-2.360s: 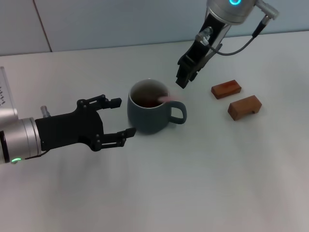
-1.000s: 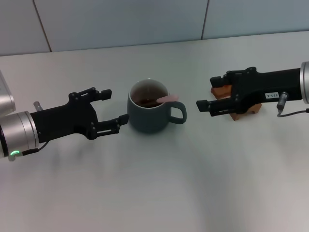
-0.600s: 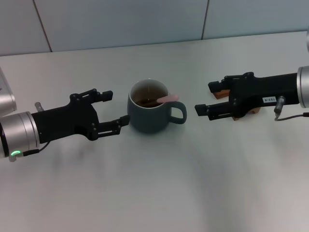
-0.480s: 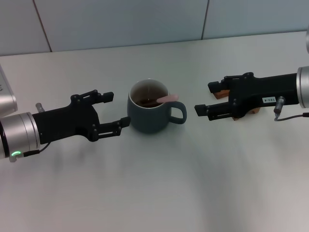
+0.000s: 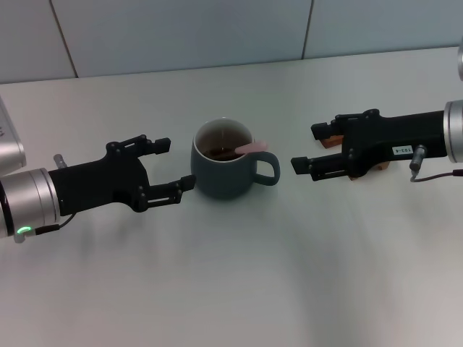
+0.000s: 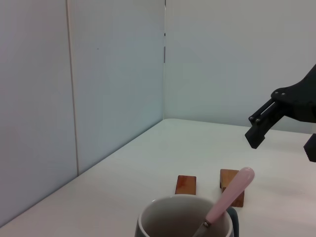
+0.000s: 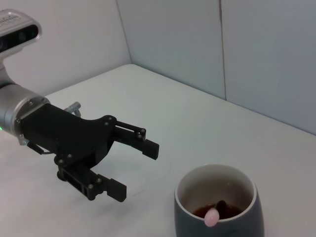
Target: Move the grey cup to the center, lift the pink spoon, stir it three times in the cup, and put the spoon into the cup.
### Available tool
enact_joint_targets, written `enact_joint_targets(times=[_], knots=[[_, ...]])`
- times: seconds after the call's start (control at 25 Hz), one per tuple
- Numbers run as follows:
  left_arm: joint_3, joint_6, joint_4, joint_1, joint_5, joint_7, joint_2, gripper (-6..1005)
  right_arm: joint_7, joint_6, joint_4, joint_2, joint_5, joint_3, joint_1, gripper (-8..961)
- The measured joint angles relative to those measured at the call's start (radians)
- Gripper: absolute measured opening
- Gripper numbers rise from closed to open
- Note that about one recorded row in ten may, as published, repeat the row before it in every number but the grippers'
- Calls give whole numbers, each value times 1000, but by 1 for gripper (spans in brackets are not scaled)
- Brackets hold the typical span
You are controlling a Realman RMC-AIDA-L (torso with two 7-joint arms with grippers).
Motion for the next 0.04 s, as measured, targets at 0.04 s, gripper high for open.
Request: enact_joint_targets(times=[0.04], knots=[[0, 1, 0, 0, -1, 0, 0, 819, 0, 2, 1, 0, 2, 0, 0, 824]])
